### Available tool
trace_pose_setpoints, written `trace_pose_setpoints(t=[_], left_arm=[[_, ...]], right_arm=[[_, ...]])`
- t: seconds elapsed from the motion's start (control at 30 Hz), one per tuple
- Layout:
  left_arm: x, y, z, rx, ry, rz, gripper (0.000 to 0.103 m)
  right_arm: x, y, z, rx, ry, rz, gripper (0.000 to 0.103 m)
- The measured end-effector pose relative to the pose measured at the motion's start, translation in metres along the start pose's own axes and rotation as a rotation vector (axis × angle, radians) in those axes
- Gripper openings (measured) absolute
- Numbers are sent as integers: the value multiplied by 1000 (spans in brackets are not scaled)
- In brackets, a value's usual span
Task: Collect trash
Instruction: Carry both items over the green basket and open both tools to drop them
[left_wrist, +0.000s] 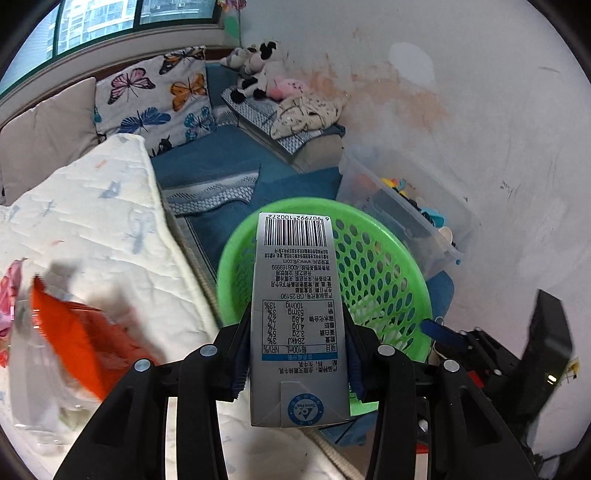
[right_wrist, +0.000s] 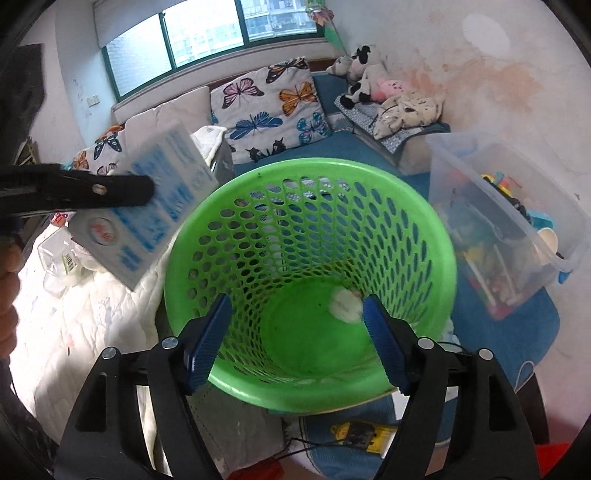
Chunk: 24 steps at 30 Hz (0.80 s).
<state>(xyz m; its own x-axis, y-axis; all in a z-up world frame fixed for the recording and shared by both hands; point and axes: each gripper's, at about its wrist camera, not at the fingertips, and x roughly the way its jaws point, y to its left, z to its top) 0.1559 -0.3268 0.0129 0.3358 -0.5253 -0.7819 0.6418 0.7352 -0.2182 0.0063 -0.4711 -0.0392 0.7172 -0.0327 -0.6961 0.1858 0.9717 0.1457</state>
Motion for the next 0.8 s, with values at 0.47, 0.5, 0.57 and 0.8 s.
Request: trace_pose_setpoints(t=[0.47,0.5,0.57,0.8], left_arm=[[38,-15,1,-1,65,-12,53],[37,-14,1,-8,59,-12,58],[34,-15,-1,-2,44,-4,60],[7,-4,-8,7,6,16,61]], right_arm=[[-9,-14,-13,27,2,-15,76],[-9,-13,-14,26,3,-17,76],[-10,-12,-13,25,4,-17,76],[-17,1,-14,8,-8,-6,76]])
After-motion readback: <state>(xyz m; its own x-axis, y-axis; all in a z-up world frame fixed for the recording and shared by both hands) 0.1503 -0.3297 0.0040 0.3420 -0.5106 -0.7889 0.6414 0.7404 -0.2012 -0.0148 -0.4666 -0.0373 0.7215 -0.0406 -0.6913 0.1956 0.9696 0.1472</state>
